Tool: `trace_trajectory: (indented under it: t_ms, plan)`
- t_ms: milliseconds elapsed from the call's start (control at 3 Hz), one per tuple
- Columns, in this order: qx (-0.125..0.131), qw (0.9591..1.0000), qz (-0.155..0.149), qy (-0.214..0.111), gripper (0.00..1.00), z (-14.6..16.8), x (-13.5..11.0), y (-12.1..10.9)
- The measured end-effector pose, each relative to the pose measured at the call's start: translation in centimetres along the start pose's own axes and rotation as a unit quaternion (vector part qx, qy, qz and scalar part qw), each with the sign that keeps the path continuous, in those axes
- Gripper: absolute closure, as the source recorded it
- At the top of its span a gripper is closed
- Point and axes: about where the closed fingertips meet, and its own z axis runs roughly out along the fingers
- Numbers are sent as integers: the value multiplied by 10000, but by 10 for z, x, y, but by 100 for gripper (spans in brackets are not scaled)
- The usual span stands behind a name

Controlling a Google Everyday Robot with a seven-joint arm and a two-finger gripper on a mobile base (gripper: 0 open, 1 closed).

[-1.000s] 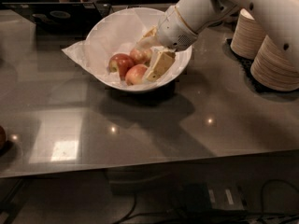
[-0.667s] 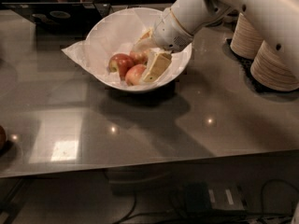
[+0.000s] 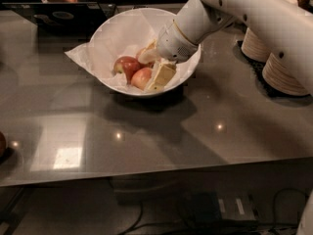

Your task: Pick apple from white bowl

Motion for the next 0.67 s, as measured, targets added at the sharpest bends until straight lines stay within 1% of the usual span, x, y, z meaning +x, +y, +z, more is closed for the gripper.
trace_trajectory:
  t_ms: [333, 667]
  plan:
    - [-40, 9999, 54, 117, 30, 12, 8, -5]
    - [-48, 9999, 82, 127, 31, 12, 9, -6]
